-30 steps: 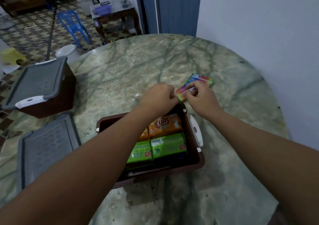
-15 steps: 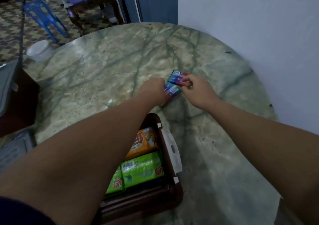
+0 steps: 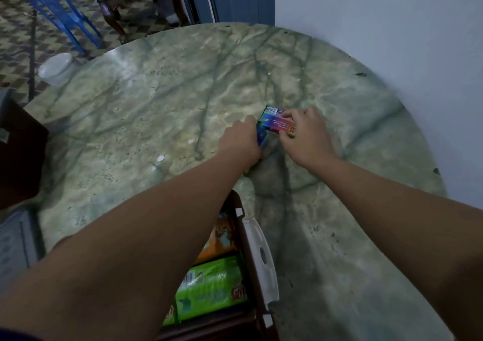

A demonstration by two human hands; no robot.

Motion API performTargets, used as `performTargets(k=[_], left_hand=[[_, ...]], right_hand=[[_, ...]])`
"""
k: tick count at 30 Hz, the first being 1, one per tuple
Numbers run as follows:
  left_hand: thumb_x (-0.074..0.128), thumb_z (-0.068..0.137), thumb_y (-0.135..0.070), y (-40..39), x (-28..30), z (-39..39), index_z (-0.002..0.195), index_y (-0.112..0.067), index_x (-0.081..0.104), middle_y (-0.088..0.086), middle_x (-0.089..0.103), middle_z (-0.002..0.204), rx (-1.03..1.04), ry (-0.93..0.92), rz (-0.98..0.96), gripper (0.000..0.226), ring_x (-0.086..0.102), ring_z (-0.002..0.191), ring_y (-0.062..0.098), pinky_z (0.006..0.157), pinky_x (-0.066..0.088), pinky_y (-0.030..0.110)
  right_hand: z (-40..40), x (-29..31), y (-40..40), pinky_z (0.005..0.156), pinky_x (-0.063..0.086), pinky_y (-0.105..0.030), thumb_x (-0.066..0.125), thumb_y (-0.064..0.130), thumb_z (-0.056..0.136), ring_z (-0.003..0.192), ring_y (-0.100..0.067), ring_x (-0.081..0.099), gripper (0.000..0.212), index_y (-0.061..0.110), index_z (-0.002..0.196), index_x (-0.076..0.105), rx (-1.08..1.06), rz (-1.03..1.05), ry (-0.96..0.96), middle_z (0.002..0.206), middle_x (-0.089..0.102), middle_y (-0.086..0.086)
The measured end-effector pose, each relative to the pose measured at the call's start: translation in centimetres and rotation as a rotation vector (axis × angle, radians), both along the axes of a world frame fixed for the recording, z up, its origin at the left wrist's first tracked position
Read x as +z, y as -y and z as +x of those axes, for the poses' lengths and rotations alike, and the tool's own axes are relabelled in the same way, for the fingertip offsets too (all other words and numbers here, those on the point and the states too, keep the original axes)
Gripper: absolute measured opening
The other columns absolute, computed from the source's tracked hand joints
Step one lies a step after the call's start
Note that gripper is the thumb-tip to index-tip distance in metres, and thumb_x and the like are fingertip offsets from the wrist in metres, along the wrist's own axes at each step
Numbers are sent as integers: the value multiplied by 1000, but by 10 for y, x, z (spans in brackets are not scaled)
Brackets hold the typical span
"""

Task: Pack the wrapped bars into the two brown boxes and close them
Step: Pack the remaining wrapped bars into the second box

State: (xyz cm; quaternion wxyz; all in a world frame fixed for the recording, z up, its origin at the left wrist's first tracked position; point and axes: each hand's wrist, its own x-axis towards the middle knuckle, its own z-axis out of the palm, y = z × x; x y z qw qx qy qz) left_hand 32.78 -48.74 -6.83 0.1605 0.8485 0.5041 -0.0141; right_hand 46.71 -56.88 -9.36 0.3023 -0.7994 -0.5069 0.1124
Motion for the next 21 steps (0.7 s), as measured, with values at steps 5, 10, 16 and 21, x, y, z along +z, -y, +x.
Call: performTargets(k=[5, 10, 16, 21], left_hand=[[57, 91, -24, -1, 7, -8, 99, -18, 44, 9, 57, 101, 40, 102, -140, 16, 58, 89, 27, 72, 48, 36], [57, 90, -13, -3, 20, -15, 106, -14, 40, 3, 50, 87, 70, 149, -203, 23, 50, 73, 14, 56, 38, 29], [56, 92, -18, 1, 25, -22, 105, -14, 37, 0, 47, 82, 78, 168, -185, 23, 47, 69, 12, 53, 34, 27], [59, 92, -22, 2, 29, -29, 109, -13, 36, 1, 50, 82, 101, 172, -195, 30, 50, 71, 13, 54, 36, 27]], right_hand=[[6, 5, -14, 108, 39, -43, 66, 26, 88, 124, -35, 47, 61, 15, 145, 48, 51, -113, 98, 137, 47, -15], [4, 3, -21, 121, 26, -50, 65, 45, 86, 151, -34, 20, 95, 21, 162, 12, 161, -424, 74, 166, 20, -8], [-18, 0, -16, 102, 38, -45, 65, 45, 93, 127, -36, 38, 61, 14, 139, 38, 30, -392, 192, 140, 37, -18], [-36, 3, -17, 101, 39, -42, 73, 32, 87, 128, -35, 38, 68, 11, 139, 34, 9, -368, 124, 141, 39, -20]])
